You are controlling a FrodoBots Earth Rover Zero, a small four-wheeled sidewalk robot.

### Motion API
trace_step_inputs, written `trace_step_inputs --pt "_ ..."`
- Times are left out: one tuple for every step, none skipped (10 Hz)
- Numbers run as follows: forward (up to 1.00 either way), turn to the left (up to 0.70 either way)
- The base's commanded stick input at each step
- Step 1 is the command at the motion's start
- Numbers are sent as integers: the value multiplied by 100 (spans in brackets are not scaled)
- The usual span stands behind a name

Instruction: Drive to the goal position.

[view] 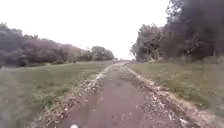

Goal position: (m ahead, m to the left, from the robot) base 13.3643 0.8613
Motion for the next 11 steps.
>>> trace_step_inputs --pt "100 15" --pt "100 0" --pt "100 0" --pt "100 0" --pt "100 0" --pt "100 0" --pt "100 -38" --pt "100 -34" --pt "100 -31" --pt "100 0" --pt "100 0"
